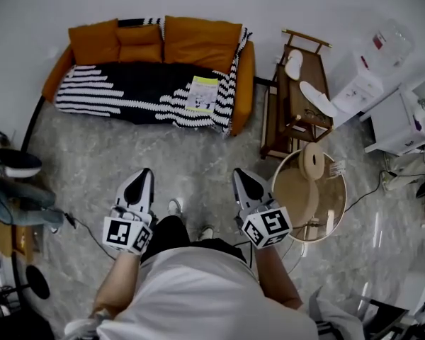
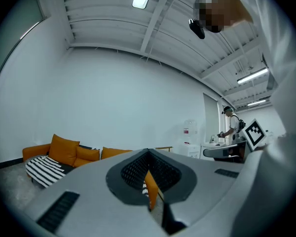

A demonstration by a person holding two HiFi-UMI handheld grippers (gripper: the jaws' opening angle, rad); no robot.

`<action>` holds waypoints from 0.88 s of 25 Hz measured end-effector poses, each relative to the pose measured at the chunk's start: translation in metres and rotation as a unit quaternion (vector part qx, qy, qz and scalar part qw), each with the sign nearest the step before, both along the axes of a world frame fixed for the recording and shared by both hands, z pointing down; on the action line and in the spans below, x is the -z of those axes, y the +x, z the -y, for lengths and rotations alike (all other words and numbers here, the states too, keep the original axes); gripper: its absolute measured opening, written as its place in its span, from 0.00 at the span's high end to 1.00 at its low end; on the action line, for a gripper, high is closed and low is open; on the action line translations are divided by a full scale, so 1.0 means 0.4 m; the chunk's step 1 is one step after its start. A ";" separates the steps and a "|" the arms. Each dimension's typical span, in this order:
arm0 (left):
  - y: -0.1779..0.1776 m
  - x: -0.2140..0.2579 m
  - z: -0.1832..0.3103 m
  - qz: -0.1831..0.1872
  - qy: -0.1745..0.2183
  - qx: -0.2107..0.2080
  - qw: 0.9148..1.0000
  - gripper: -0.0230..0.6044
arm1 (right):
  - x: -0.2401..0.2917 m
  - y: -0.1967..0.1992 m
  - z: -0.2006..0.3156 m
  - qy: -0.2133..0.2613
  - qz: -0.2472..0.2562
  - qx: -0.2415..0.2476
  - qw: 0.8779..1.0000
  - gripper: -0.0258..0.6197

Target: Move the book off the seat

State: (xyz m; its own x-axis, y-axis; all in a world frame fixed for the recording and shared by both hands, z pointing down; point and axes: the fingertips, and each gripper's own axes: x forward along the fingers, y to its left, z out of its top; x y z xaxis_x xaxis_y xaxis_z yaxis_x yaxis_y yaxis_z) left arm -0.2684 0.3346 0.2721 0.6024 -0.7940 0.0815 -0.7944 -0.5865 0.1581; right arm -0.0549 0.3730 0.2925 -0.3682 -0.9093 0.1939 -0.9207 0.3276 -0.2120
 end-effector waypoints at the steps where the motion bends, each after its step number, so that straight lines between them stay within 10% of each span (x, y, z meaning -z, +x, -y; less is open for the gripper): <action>1: 0.001 -0.006 0.012 -0.001 -0.002 0.000 1.000 0.94 | -0.006 0.000 0.015 -0.003 0.001 0.001 1.000 0.93; 13: 0.107 -0.116 0.421 -0.048 -0.041 -0.048 0.997 0.94 | -0.087 -0.026 0.341 -0.073 -0.030 0.014 0.997 0.93; 22: 0.024 -0.097 0.850 -0.069 -0.025 -0.050 0.996 0.94 | -0.056 -0.127 0.711 -0.083 -0.050 0.017 0.995 0.93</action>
